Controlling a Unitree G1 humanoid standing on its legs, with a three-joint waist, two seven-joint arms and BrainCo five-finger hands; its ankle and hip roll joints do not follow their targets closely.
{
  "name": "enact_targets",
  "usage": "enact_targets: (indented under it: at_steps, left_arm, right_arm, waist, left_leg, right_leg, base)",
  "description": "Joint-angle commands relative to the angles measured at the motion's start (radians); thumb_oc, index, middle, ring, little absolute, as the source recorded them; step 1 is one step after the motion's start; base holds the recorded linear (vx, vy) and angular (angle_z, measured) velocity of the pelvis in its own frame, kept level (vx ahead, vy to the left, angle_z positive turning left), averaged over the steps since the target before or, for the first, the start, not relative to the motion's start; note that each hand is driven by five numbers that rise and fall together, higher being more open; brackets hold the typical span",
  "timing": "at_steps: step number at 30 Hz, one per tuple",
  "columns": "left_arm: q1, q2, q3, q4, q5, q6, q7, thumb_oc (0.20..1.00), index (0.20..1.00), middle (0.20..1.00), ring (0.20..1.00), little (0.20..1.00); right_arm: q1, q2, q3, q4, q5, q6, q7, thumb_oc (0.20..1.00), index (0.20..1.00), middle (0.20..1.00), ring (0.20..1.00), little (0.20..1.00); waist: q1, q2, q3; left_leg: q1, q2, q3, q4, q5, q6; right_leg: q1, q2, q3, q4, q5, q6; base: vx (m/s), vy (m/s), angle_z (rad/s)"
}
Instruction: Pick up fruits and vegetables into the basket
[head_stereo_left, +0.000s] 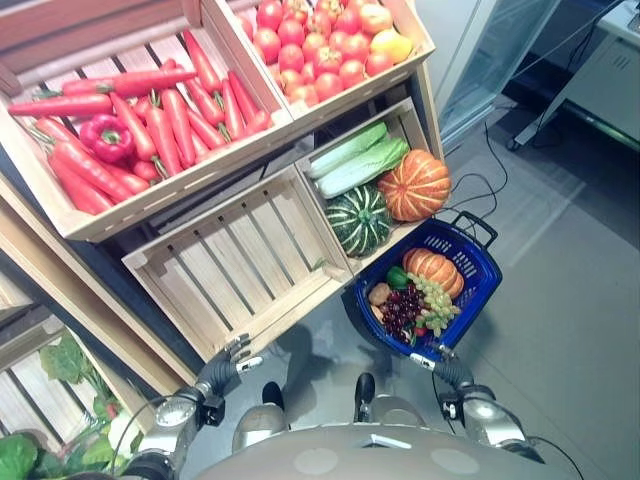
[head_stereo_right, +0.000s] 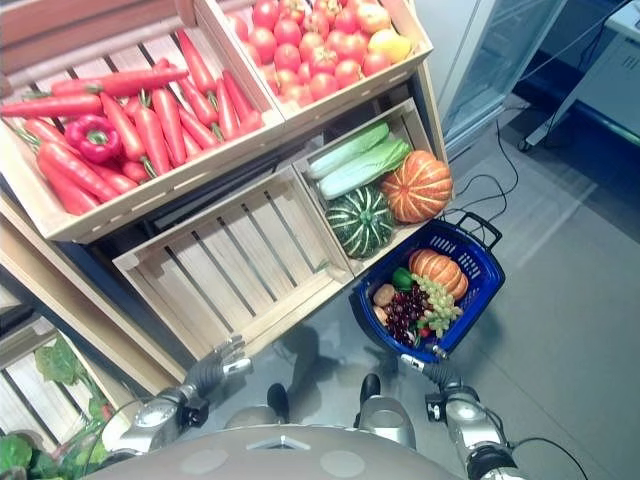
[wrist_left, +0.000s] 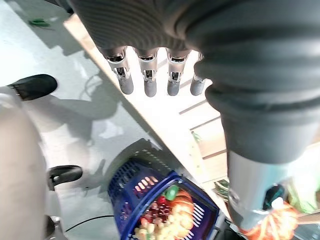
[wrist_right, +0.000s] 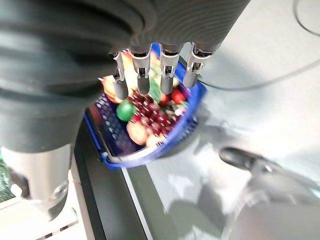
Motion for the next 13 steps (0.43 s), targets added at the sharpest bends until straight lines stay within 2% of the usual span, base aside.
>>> enact_targets:
  at_steps: [1,5,7,8,9,13]
  left_arm:
    - [-0.064,-0.024,0.005,0.062,0.043,-0.004,0.015,1.000,1.000,1.000,1.000,1.000]
    - [-0.100,-0.049,-0.005,0.148,0.059,0.021,0.033,1.000,1.000,1.000,1.000,1.000]
    - [-0.117,-0.066,-0.006,0.184,0.056,0.032,0.038,1.000,1.000,1.000,1.000,1.000]
    - [-0.122,-0.071,-0.009,0.195,0.050,0.033,0.034,1.000,1.000,1.000,1.000,1.000]
    - [-0.131,-0.078,-0.011,0.216,0.034,0.047,0.017,1.000,1.000,1.000,1.000,1.000]
    - [-0.138,-0.098,0.003,0.254,-0.007,0.081,-0.031,1.000,1.000,1.000,1.000,1.000]
  right_arm:
    - [-0.049,0.009,0.033,0.025,-0.029,-0.004,0.033,1.000,1.000,1.000,1.000,1.000]
    - [-0.069,0.038,0.057,0.092,0.024,0.052,0.047,1.000,1.000,1.000,1.000,1.000]
    - [-0.079,0.051,0.056,0.140,0.028,0.060,0.063,1.000,1.000,1.000,1.000,1.000]
    - [-0.082,0.054,0.060,0.152,0.023,0.068,0.077,1.000,1.000,1.000,1.000,1.000]
    - [-0.089,0.059,0.068,0.189,0.021,0.090,0.136,1.000,1.000,1.000,1.000,1.000]
    - [-0.107,0.070,0.066,0.256,0.057,0.109,0.190,1.000,1.000,1.000,1.000,1.000]
  waist:
    - [0.013,0.001,0.019]
    - [0.013,0.006,0.006]
    - [0.013,0.011,0.001]
    - [0.013,0.013,0.000]
    - [0.016,0.017,-0.004]
    - [0.028,0.020,-0.010]
  left_leg:
    - [-0.008,0.009,-0.011,0.039,-0.036,0.012]
    - [0.001,-0.001,-0.009,0.034,-0.040,0.014]
    - [0.006,-0.006,-0.007,0.035,-0.045,0.017]
    - [0.008,-0.008,-0.008,0.035,-0.047,0.018]
    - [0.010,-0.012,-0.011,0.036,-0.049,0.020]
    - [0.018,-0.019,-0.025,0.039,-0.055,0.025]
  right_leg:
    - [0.019,-0.071,-0.041,0.063,0.002,0.099]
    - [0.034,-0.070,-0.051,0.039,0.008,0.094]
    - [0.043,-0.067,-0.056,0.026,0.009,0.090]
    - [0.047,-0.067,-0.058,0.020,0.010,0.088]
    - [0.054,-0.065,-0.062,0.015,0.008,0.084]
    - [0.071,-0.062,-0.070,0.014,0.000,0.077]
  base:
    - [-0.04,0.068,0.03]
    - [-0.04,0.049,0.01]
    - [-0.05,0.056,-0.01]
    - [-0.07,0.075,-0.01]
    - [-0.04,0.050,0.00]
    - [-0.01,0.010,0.00]
